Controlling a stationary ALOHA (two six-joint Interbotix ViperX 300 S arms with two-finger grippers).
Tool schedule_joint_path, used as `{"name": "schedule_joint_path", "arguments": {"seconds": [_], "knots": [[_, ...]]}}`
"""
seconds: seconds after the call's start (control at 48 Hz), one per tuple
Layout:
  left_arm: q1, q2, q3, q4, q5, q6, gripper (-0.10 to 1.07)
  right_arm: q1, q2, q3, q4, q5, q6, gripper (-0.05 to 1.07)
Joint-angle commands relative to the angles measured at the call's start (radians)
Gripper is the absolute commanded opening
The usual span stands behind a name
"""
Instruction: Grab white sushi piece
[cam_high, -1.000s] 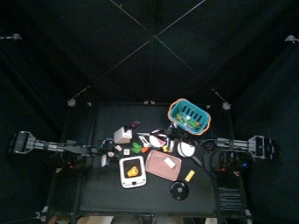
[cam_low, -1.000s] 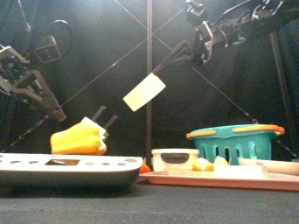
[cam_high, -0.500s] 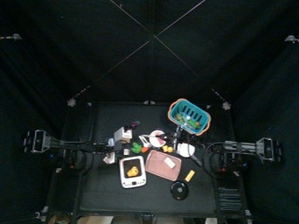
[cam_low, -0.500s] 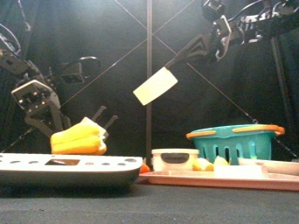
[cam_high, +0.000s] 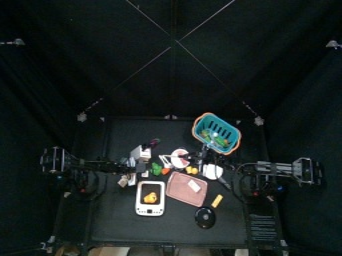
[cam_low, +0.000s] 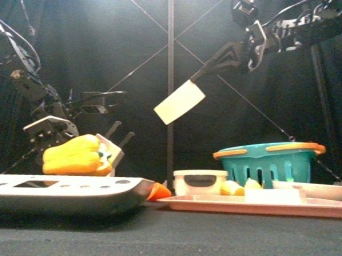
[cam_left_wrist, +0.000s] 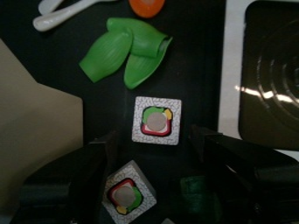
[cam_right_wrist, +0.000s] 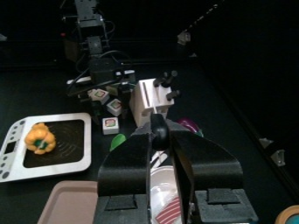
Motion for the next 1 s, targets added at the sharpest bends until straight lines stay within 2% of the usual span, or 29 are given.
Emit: {"name": "schedule_joint_path", "arguments": {"seconds": [0.0,0.458,0.562,0.812,0.979], "knots": [[0.003,0.015,-0.029,0.012,-0.003,0.0,0.99,0.002,-0.015,-0.009,-0.002,-0.012,0.0,0.43],[0.002,0.04,-0.06,0.035,-0.003,0.0,0.95,0.0,-0.015,-0.003,-0.003,-0.02,0.0,0.43],[0.0,0.044,-0.061,0.037,-0.003,0.0,0.9,0.002,-0.015,-0.002,-0.003,-0.023,0.002,0.43],[-0.002,0.066,-0.063,0.034,-0.003,0.0,0.67,0.0,-0.014,0.002,-0.002,-0.025,0.002,0.43],[-0.006,0.04,-0.074,0.031,0.003,0.0,0.63,-0.002,-0.018,0.003,-0.002,-0.028,0.002,0.43]]}}
